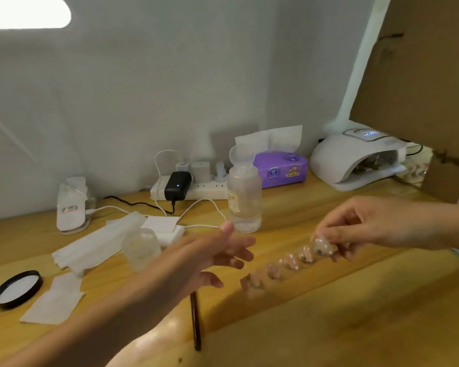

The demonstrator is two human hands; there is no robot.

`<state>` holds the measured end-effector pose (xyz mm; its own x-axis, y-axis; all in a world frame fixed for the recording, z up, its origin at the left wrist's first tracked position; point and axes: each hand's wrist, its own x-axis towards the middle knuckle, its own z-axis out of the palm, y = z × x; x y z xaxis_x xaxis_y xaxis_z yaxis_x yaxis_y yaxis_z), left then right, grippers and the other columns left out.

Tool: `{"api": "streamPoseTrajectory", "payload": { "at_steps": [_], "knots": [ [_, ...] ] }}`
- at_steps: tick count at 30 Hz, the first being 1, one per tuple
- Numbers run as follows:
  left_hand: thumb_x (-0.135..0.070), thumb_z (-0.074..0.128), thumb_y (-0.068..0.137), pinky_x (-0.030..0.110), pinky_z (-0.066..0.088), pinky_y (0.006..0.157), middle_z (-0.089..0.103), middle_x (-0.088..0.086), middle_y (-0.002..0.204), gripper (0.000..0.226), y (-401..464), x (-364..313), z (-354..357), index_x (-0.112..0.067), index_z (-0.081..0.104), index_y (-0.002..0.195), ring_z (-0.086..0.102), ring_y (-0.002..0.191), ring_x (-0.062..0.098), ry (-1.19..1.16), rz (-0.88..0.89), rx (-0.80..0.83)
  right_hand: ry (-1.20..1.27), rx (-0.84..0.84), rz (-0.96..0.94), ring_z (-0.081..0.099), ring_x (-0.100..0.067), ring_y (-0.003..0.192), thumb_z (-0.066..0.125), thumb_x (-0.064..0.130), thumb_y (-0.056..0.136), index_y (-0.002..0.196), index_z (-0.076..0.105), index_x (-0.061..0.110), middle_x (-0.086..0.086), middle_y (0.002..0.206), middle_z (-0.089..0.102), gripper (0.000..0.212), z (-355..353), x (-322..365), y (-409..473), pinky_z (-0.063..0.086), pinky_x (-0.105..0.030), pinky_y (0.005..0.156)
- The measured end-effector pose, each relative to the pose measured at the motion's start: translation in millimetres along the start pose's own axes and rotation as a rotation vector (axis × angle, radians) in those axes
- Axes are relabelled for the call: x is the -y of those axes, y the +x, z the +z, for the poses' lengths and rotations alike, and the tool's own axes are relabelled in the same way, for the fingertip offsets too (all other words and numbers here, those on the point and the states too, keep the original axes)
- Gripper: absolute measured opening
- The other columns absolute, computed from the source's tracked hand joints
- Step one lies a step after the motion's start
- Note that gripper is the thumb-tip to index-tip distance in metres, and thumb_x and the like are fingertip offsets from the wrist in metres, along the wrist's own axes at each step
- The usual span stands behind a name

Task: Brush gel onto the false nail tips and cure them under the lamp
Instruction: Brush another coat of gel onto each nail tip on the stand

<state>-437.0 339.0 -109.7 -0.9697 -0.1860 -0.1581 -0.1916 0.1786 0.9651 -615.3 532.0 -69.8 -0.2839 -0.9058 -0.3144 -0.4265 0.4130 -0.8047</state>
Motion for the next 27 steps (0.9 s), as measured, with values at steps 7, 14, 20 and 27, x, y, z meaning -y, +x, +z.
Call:
{"api": "streamPoseTrajectory", "payload": {
  "at_steps": [7,14,20,27],
  "knots": [
    [-0.038,0.063,0.074,0.019,0.047,0.062,0.070,-0.007,0.076,0.020,34,-8,34,-0.022,0.076,0.077,0.062,0.071,0.005,-0.063,-0.082,0.331,-0.082,0.031,0.038,0.058,-0.001,0.070,0.052,0.042,0.078,0.082,0.072,0.043,0.002,0.084,0.068,0.020,-41,-15,-15,0.047,-0.014,0.069],
    [-0.015,0.064,0.083,0.017,0.052,0.071,0.073,0.000,0.088,0.011,70,-23,53,-0.016,0.075,0.085,0.068,0.078,0.010,-0.075,-0.084,0.343,-0.094,-0.054,0.079,0.057,-0.005,0.071,0.053,0.038,0.078,0.084,0.074,0.036,-0.003,0.084,0.068,0.021,-73,-34,-17,0.049,-0.015,0.070],
    [-0.008,0.064,0.080,0.016,0.053,0.063,0.073,0.006,0.083,0.014,108,-30,74,-0.013,0.076,0.077,0.068,0.071,0.009,-0.207,-0.105,0.180,-0.132,-0.354,0.197,0.054,0.000,0.053,0.056,0.052,0.070,0.086,0.072,0.028,0.009,0.064,0.066,0.033,-116,-66,-22,0.045,-0.013,0.054],
    [-0.002,0.063,0.083,0.018,0.055,0.059,0.073,0.010,0.079,0.007,174,-36,111,0.000,0.067,0.089,0.069,0.066,0.012,-0.288,-0.220,0.039,-0.235,-0.624,0.353,0.056,-0.006,0.064,0.053,0.015,0.092,0.101,0.064,0.011,0.001,0.076,0.063,0.014,-151,-115,-3,0.041,-0.014,0.049]
  ]
}}
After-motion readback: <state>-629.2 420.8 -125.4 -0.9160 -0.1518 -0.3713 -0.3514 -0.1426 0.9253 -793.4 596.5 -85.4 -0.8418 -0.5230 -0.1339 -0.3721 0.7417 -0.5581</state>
